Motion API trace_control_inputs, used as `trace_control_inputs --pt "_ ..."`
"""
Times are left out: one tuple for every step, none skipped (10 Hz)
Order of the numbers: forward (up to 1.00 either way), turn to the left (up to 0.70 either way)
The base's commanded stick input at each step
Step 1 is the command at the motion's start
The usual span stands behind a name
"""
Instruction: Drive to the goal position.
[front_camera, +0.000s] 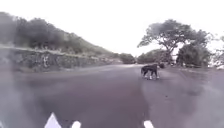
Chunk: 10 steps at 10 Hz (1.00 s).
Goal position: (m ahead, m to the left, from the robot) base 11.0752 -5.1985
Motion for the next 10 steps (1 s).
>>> trace_control_inputs --pt "0.7 0.0" --pt "0.7 0.0" --pt "0.7 0.0" --pt "0.7 0.0" --pt "0.7 0.0" --pt "0.7 0.0" --pt "0.7 0.0" --pt "0.7 0.0" --pt "0.7 0.0" --pt "0.7 0.0"
